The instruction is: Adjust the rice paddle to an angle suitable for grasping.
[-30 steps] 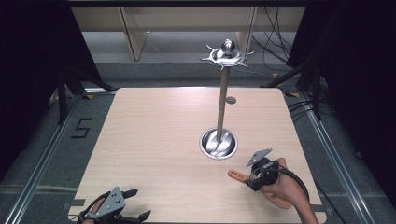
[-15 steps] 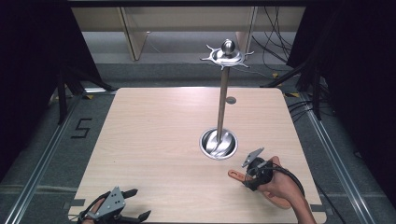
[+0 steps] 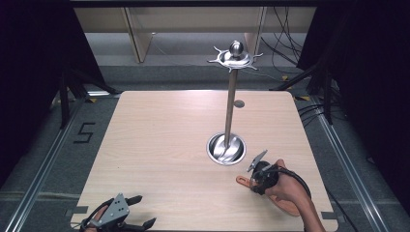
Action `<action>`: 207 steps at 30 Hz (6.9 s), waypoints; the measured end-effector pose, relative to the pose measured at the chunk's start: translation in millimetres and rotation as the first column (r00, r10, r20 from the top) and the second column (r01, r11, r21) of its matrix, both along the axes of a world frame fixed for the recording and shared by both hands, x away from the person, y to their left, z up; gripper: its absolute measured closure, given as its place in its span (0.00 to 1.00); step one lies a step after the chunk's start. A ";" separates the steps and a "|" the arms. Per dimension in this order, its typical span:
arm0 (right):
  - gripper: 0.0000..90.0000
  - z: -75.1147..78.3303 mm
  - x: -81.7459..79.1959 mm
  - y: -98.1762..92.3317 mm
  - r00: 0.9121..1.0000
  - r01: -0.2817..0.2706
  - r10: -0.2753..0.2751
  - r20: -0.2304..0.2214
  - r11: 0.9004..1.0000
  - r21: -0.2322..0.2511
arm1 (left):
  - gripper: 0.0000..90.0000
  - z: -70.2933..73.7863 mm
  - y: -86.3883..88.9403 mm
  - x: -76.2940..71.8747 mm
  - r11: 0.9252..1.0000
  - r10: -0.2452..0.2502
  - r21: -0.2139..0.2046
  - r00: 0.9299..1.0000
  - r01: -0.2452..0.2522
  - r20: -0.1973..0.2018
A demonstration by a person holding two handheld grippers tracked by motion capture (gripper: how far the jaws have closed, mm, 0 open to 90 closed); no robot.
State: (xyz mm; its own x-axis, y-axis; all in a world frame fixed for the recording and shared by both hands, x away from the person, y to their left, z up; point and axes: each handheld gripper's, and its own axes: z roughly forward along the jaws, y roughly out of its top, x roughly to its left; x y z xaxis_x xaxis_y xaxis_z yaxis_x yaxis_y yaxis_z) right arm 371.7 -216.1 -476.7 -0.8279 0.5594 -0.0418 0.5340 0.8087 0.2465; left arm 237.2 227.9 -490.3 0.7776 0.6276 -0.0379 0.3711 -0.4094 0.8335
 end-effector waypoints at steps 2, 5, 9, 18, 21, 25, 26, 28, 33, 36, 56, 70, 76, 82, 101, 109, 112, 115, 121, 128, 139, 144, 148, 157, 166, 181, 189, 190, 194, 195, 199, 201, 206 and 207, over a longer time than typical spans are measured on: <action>0.71 0.4 1.1 0.9 1.000 -0.002 0.002 -0.017 1.000 0.004 | 0.17 -0.1 -0.2 0.1 1.000 0.004 -0.005 1.000 -0.004 -0.002; 0.71 0.7 4.2 2.3 1.000 0.000 0.000 -0.024 1.000 -0.019 | 0.18 -0.3 -0.8 -1.6 1.000 0.015 -0.013 1.000 -0.016 -0.018; 0.72 1.4 6.7 6.9 0.999 -0.015 0.014 -0.053 0.999 -0.028 | 0.18 -0.6 -1.1 -1.7 0.999 0.025 -0.021 0.999 -0.026 -0.020; 0.73 3.4 8.0 14.9 0.997 -0.022 0.015 -0.070 0.994 -0.108 | 0.18 -0.4 -0.6 -1.8 1.000 0.019 -0.013 1.000 -0.019 -0.017; 0.74 3.1 7.4 16.6 0.998 -0.037 0.030 -0.058 0.991 -0.129 | 0.18 -0.2 -0.4 -1.4 1.000 0.017 -0.014 1.000 -0.017 -0.011; 0.74 3.8 5.7 17.7 0.998 -0.038 0.032 -0.045 0.990 -0.133 | 0.18 -0.1 -0.5 -1.3 1.000 0.018 -0.014 1.000 -0.018 -0.011; 0.74 4.6 5.1 17.4 0.999 -0.022 0.016 -0.044 0.989 -0.143 | 0.18 -0.1 -0.5 -1.3 1.000 0.017 -0.014 1.000 -0.017 -0.010; 0.74 4.3 5.1 16.8 0.998 -0.038 0.031 -0.046 0.988 -0.148 | 0.18 0.2 -0.2 -1.4 1.000 0.013 -0.006 1.000 -0.013 -0.016; 0.74 4.0 6.3 15.7 0.999 -0.034 0.028 -0.044 0.988 -0.148 | 0.18 0.4 -0.2 -1.3 1.000 0.011 -0.004 1.000 -0.011 -0.014; 0.74 7.9 5.1 15.6 0.999 -0.017 0.012 -0.039 0.990 -0.139 | 0.18 0.2 -0.3 -1.2 1.000 0.015 -0.009 1.000 -0.015 -0.016; 0.74 46.6 -1.7 -29.4 0.989 0.049 -0.073 0.131 0.982 0.182 | 0.18 1.0 -0.2 -1.3 1.000 0.004 -0.016 1.000 -0.004 0.002; 0.74 63.9 -10.9 -65.9 0.964 0.105 -0.183 0.191 0.927 0.359 | 0.18 1.3 0.8 -0.7 1.000 -0.002 0.000 1.000 0.002 0.000; 0.74 71.7 -13.9 -73.7 0.951 0.095 -0.203 0.231 0.908 0.407 | 0.18 0.8 0.7 -0.4 1.000 0.000 -0.002 1.000 0.000 0.003; 0.74 82.9 -16.6 -80.9 0.942 0.092 -0.223 0.250 0.890 0.446 | 0.18 0.3 0.4 -0.2 1.000 0.003 -0.005 1.000 -0.003 0.001; 0.74 126.6 -19.5 -81.9 0.895 0.034 -0.279 0.349 0.821 0.569 | 0.18 -0.2 -0.5 -0.7 1.000 0.017 -0.026 1.000 -0.017 -0.006; 0.74 138.6 -17.5 -73.2 0.889 0.007 -0.281 0.363 0.799 0.602 | 0.18 -0.6 -1.1 -1.5 0.999 0.029 -0.036 0.999 -0.030 -0.016; 0.74 145.2 -16.5 -68.7 0.877 -0.013 -0.288 0.385 0.787 0.617 | 0.18 0.2 0.7 -0.8 1.000 0.022 -0.014 1.000 -0.022 -0.012; 0.74 152.6 -15.3 -64.7 0.871 -0.035 -0.285 0.400 0.775 0.631 | 0.18 0.4 0.8 0.1 1.000 0.007 -0.011 1.000 -0.007 0.003; 0.75 172.9 -12.4 -54.8 0.848 -0.076 -0.287 0.445 0.765 0.639 | 0.18 1.1 1.6 0.1 1.000 0.002 -0.004 1.000 -0.002 0.002; 0.74 185.8 -9.1 -49.2 0.846 -0.114 -0.258 0.467 0.767 0.631 | 0.18 1.2 1.4 -0.9 1.000 0.011 -0.009 1.000 -0.011 -0.007; 0.74 193.2 -8.5 -48.8 0.830 -0.118 -0.284 0.480 0.752 0.649 | 0.18 -0.2 -0.6 -1.8 0.999 0.028 -0.031 0.999 -0.028 -0.021; 0.74 201.8 -10.1 -48.7 0.834 -0.118 -0.285 0.472 0.743 0.658 | 0.18 1.0 2.5 0.3 1.000 0.005 0.019 1.000 -0.004 -0.005; 0.74 210.7 -9.0 -46.7 0.816 -0.142 -0.283 0.504 0.747 0.649 | 0.18 1.2 2.8 0.9 1.000 -0.005 0.024 1.000 0.005 0.004; 0.74 230.2 -5.2 -36.8 0.814 -0.159 -0.274 0.512 0.743 0.650 | 0.18 0.5 1.2 0.1 1.000 0.005 -0.005 1.000 -0.005 -0.002; 0.74 245.2 2.1 -30.6 0.809 -0.169 -0.279 0.517 0.732 0.660 | 0.18 0.5 1.1 -1.0 1.000 0.019 -0.011 1.000 -0.019 -0.019; 0.74 249.4 16.3 -23.6 0.821 -0.151 -0.299 0.486 0.708 0.690 | 0.18 0.7 1.7 -0.2 1.000 0.003 -0.004 1.000 -0.003 -0.008; 0.74 252.7 20.8 -19.7 0.819 -0.144 -0.302 0.487 0.714 0.685 | 0.18 0.7 2.0 0.4 1.000 0.002 -0.001 1.000 -0.002 0.002; 0.74 252.9 21.5 -19.8 0.819 -0.143 -0.302 0.489 0.717 0.683 | 0.18 0.7 2.1 0.4 1.000 0.002 -0.003 1.000 -0.002 0.000; 0.74 252.4 23.6 -18.7 0.817 -0.131 -0.310 0.486 0.720 0.681 | 0.18 0.9 1.7 0.2 1.000 -0.001 -0.005 1.000 0.001 -0.002; 0.75 252.3 24.1 -18.6 0.821 -0.129 -0.310 0.480 0.717 0.685 | 0.18 0.3 0.6 -0.1 1.000 0.006 -0.019 1.000 -0.006 -0.004; 0.75 251.3 27.4 -16.4 0.829 -0.119 -0.307 0.467 0.719 0.685 | 0.18 0.8 1.5 -0.5 1.000 0.007 -0.013 1.000 -0.007 -0.009; 0.74 251.2 29.6 -16.0 0.829 -0.123 -0.307 0.467 0.715 0.688 | 0.18 0.8 2.0 0.2 1.000 0.001 -0.007 1.000 -0.001 0.000; 0.75 251.0 32.8 -14.2 0.830 -0.129 -0.302 0.469 0.713 0.689 | 0.18 1.0 1.1 -0.4 1.000 0.007 -0.020 1.000 -0.007 -0.002; 0.74 250.7 32.8 -13.8 0.831 -0.121 -0.306 0.464 0.715 0.689 | 0.18 1.0 1.2 -0.4 1.000 0.007 -0.019 1.000 -0.007 -0.002</action>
State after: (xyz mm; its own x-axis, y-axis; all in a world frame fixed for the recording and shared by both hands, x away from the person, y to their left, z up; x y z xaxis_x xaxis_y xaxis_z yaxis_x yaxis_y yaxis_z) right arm 404.5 -229.9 -226.0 -0.7332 0.6797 -0.0219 0.2126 0.2597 0.9420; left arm 236.8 229.1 -489.3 0.7734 0.6319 -0.0512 0.3752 -0.3911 0.8404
